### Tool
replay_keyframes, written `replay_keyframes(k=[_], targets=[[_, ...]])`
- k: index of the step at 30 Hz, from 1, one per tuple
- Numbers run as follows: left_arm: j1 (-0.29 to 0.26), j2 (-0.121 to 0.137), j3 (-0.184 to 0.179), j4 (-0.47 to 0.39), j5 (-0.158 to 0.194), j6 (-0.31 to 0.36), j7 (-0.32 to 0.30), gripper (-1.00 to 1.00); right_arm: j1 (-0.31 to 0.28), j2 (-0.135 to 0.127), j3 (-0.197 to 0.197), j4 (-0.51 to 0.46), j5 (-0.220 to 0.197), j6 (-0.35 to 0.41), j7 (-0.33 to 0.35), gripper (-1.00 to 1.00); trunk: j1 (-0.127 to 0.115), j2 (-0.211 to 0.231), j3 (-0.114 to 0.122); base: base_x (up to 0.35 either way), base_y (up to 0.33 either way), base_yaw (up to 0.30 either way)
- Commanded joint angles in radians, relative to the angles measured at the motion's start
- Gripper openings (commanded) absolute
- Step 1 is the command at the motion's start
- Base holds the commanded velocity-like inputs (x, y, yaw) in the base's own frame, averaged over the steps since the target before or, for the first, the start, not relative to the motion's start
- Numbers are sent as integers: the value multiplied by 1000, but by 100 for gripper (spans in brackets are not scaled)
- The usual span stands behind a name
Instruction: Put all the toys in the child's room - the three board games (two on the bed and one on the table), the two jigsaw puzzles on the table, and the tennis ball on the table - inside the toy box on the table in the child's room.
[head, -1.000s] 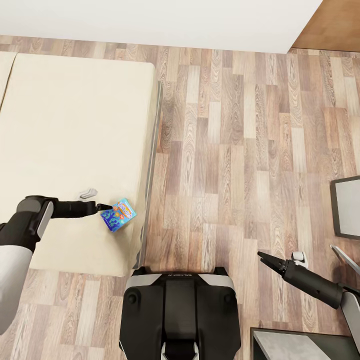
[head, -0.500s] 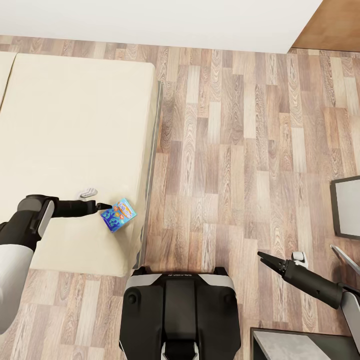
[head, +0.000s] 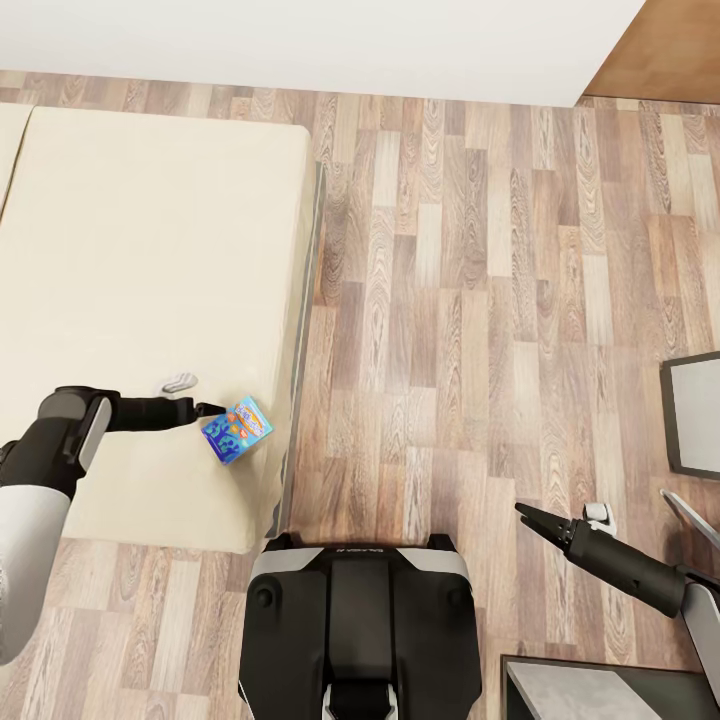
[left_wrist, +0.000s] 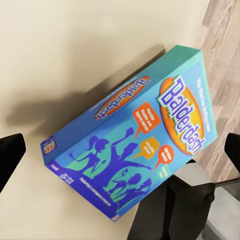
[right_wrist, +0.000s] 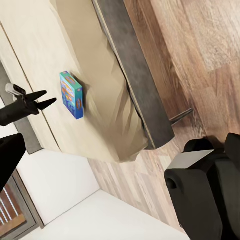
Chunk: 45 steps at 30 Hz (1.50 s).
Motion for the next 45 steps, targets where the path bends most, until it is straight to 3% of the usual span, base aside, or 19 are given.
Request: replay_keyframes(k=[1,24,45], targets=[[-1,-2,2,0,1,7,-1,100,0,0,-1,0,1,4,3,100,1,-2,-1,0,0,0],[-2,-9,0,0,1,6,6,100,0,0,-1,0,1,5,4,100,1,-2,-31,0,0,0],[-2,-11,-1,0,-2,6,6,100,0,0,-1,0,0,5,4,100,1,-2,-35,0,0,0]])
